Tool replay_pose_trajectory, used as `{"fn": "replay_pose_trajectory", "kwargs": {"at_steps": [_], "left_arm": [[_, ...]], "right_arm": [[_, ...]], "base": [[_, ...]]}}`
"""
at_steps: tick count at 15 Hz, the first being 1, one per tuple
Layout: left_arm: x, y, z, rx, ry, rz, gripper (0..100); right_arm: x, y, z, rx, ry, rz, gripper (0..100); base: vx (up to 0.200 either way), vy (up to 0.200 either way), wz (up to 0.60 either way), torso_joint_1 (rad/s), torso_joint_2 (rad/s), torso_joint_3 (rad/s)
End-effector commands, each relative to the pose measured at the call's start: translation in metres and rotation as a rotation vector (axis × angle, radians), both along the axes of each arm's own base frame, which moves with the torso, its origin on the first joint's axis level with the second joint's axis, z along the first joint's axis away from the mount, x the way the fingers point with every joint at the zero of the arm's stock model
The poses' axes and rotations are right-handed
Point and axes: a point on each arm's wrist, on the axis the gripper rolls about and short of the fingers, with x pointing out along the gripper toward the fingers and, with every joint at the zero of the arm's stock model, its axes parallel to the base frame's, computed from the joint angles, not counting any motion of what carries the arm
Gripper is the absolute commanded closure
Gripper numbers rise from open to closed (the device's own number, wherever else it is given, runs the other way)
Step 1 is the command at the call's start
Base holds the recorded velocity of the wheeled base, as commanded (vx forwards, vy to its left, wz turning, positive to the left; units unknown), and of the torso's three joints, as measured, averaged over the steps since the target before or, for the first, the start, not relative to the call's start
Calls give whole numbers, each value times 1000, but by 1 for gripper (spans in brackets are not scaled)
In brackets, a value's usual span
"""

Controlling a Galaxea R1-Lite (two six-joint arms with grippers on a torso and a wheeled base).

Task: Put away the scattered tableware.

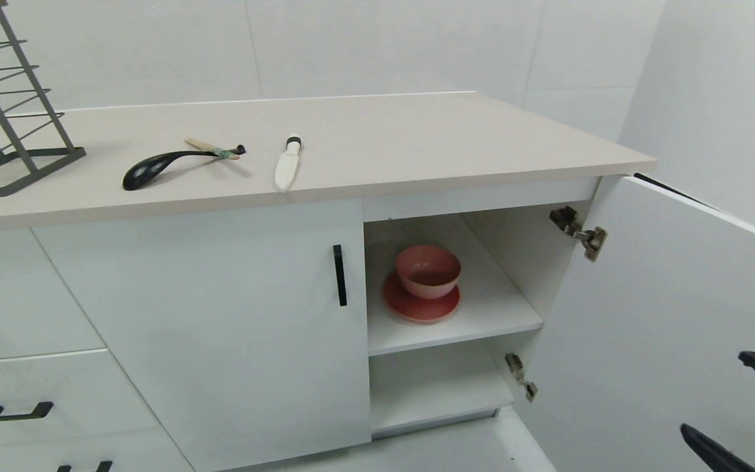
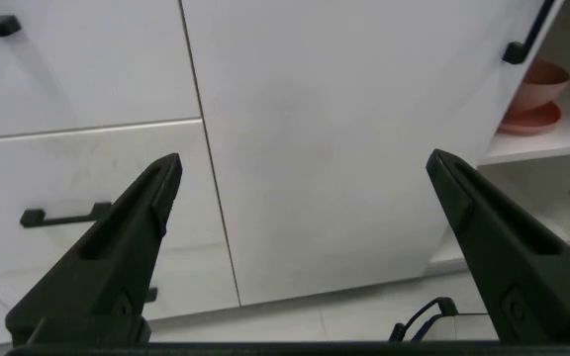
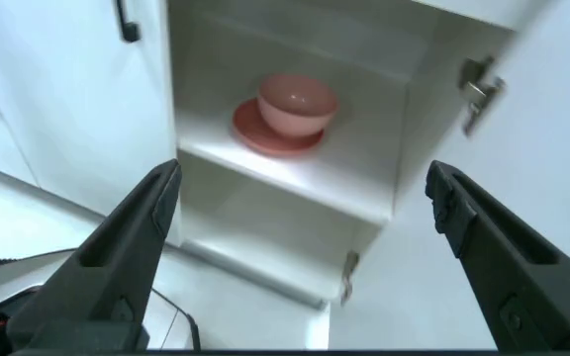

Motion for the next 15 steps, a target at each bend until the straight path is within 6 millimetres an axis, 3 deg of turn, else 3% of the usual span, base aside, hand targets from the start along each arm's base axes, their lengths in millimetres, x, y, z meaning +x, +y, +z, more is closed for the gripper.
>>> {"fn": "replay_pose_trajectory", "kwargs": {"at_steps": [1, 3, 6, 9, 11, 15], "left_arm": [[0, 0, 0, 0, 1, 0, 0], [0, 0, 0, 0, 1, 0, 0], [0, 0, 0, 0, 1, 0, 0], [0, 0, 0, -3, 1, 0, 0], [0, 0, 0, -5, 1, 0, 0], [0, 0, 0, -3, 1, 0, 0]], "right_arm": [[-47, -16, -5, 59, -182, -97, 0], [-62, -18, -6, 94, -276, -170, 0], [-77, -18, -13, 99, -362, -215, 0], [-84, -17, -32, 124, -280, -240, 0], [-82, -20, -48, 103, -152, -365, 0], [-82, -21, -50, 122, -120, -430, 0]], "base": [[-200, 0, 0, 7, -2, -2], [-200, 0, 0, 2, 2, 2], [0, 0, 0, 0, 0, 0], [0, 0, 0, 0, 0, 0], [0, 0, 0, 0, 0, 0], [-50, 0, 0, 1, 3, 1]]}}
